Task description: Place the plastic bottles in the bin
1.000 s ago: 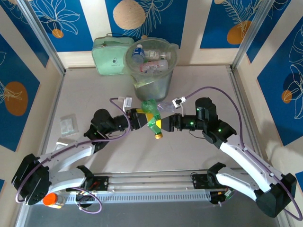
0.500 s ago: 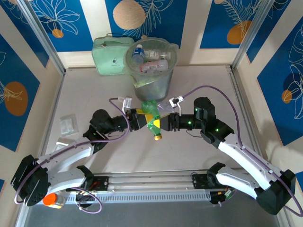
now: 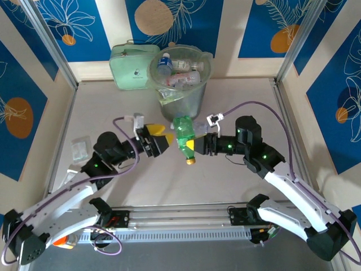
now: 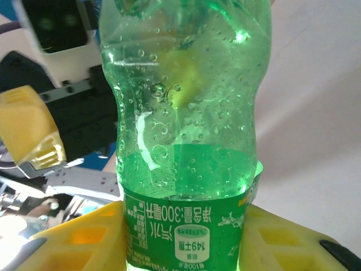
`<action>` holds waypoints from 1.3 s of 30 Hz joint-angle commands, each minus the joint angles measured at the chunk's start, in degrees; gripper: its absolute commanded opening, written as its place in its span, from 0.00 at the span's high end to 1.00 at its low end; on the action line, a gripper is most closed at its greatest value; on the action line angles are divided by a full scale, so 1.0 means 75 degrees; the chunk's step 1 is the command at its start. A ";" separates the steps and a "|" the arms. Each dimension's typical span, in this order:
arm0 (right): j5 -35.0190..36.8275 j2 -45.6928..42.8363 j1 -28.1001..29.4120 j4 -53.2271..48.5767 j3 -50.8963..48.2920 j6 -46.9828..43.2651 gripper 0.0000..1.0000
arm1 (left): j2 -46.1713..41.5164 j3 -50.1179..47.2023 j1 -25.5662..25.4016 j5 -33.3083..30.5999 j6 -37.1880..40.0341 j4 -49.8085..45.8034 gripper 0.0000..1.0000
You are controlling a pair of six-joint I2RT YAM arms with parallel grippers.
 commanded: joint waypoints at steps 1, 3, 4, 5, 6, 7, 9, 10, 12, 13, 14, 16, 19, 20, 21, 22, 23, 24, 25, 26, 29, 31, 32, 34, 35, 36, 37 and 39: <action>0.0527 -0.0056 -0.0225 -0.0707 0.0626 -0.0525 0.61 | -0.0430 0.1116 -0.0008 -0.2174 0.1895 -0.2783 0.01; 0.0842 0.0122 -0.0390 -0.1157 0.1016 -0.0781 0.61 | -0.0285 0.1783 -0.0010 -0.3069 0.2526 -0.3998 0.01; 0.1005 0.0261 -0.0484 -0.1396 0.1283 -0.0924 0.61 | -0.0129 0.2113 -0.0010 -0.3565 0.2783 -0.4594 0.01; 0.1138 0.0421 -0.0584 -0.1602 0.1568 -0.1053 0.62 | 0.0018 0.2392 -0.0008 -0.3987 0.3002 -0.5042 0.01; 0.1243 0.0597 -0.0654 -0.1750 0.1835 -0.1142 0.62 | 0.0127 0.2563 -0.0004 -0.4252 0.3208 -0.5314 0.01; 0.1340 0.0801 -0.0758 -0.1883 0.2129 -0.1228 0.62 | 0.0208 0.2671 -0.0010 -0.4479 0.3441 -0.5498 0.01; 0.1439 0.1241 -0.0953 -0.2007 0.2773 -0.1324 0.62 | 0.0206 0.2602 -0.0010 -0.4878 0.3740 -0.5525 0.01; 0.1472 0.1501 -0.1047 -0.2029 0.3116 -0.1351 0.62 | 0.0133 0.2441 -0.0007 -0.5062 0.3852 -0.5394 0.01; 0.1569 0.2083 -0.1167 -0.2073 0.3790 -0.1461 0.61 | -0.0020 0.2060 -0.0004 -0.5225 0.3992 -0.5015 0.01; 0.1676 0.2418 -0.1207 -0.2124 0.4172 -0.1504 0.61 | -0.0083 0.1882 0.0002 -0.5222 0.4076 -0.4836 0.01; 0.1770 0.2775 -0.1259 -0.2155 0.4571 -0.1524 0.62 | -0.0102 0.1767 0.0002 -0.5236 0.4159 -0.4739 0.01; 0.1822 0.3392 -0.1358 -0.2150 0.5333 -0.1575 0.62 | -0.0097 0.1692 0.0018 -0.5289 0.4305 -0.4685 0.01; 0.1955 0.4259 -0.1502 -0.1969 0.6391 -0.1615 0.62 | -0.0108 0.1595 0.0037 -0.5493 0.4479 -0.4627 0.01; 0.1935 0.4610 -0.1580 -0.1962 0.6772 -0.1555 0.62 | -0.0145 0.1537 0.0043 -0.5497 0.4493 -0.4562 0.01; 0.1895 0.4929 -0.1648 -0.2010 0.7142 -0.1473 0.62 | -0.0182 0.1482 0.0039 -0.5450 0.4508 -0.4510 0.01; 0.1835 0.5310 -0.1687 -0.2116 0.7593 -0.1376 0.61 | -0.0223 0.1432 0.0037 -0.5399 0.4510 -0.4453 0.01; 0.1804 0.5658 -0.1723 -0.2255 0.8074 -0.1309 0.61 | -0.0253 0.1396 0.0037 -0.5401 0.4510 -0.4411 0.01; 0.1819 0.5978 -0.1726 -0.2375 0.8464 -0.1299 0.61 | -0.0266 0.1364 0.0037 -0.5419 0.4510 -0.4382 0.01; 0.1908 0.6327 -0.1713 -0.2531 0.8899 -0.1259 0.61 | -0.0277 0.1346 0.0047 -0.5431 0.4504 -0.4378 0.01; 0.1965 0.6663 -0.1715 -0.2684 0.9312 -0.1208 0.61 | -0.0278 0.1334 0.0040 -0.5418 0.4481 -0.4378 0.01; 0.2071 0.7549 -0.1708 -0.3109 1.0426 -0.1092 0.61 | -0.0301 0.1286 0.0039 -0.5333 0.4440 -0.4302 0.02; 0.2117 0.8128 -0.1696 -0.3427 1.1136 -0.1073 0.61 | -0.0302 0.1278 0.0037 -0.5272 0.4394 -0.4277 0.01; 0.2141 0.8446 -0.1702 -0.3628 1.1527 -0.1084 0.61 | -0.0291 0.1266 0.0037 -0.5226 0.4371 -0.4252 0.01; 0.2219 0.9024 -0.1714 -0.4015 1.2257 -0.1079 0.61 | -0.0268 0.1251 0.0037 -0.5157 0.4341 -0.4233 0.02; 0.2219 0.9311 -0.1734 -0.4211 1.2621 -0.1062 0.61 | -0.0255 0.1251 0.0042 -0.5131 0.4334 -0.4215 0.02; 0.2202 0.9554 -0.1750 -0.4364 1.2938 -0.1022 0.61 | -0.0243 0.1251 0.0037 -0.5116 0.4339 -0.4207 0.02; 0.2202 0.9820 -0.1762 -0.4547 1.3263 -0.0987 0.61 | -0.0243 0.1234 0.0037 -0.5126 0.4357 -0.4174 0.02; 0.2178 1.0226 -0.1762 -0.4857 1.3740 -0.0862 0.60 | -0.0282 0.1199 0.0037 -0.5186 0.4387 -0.4128 0.02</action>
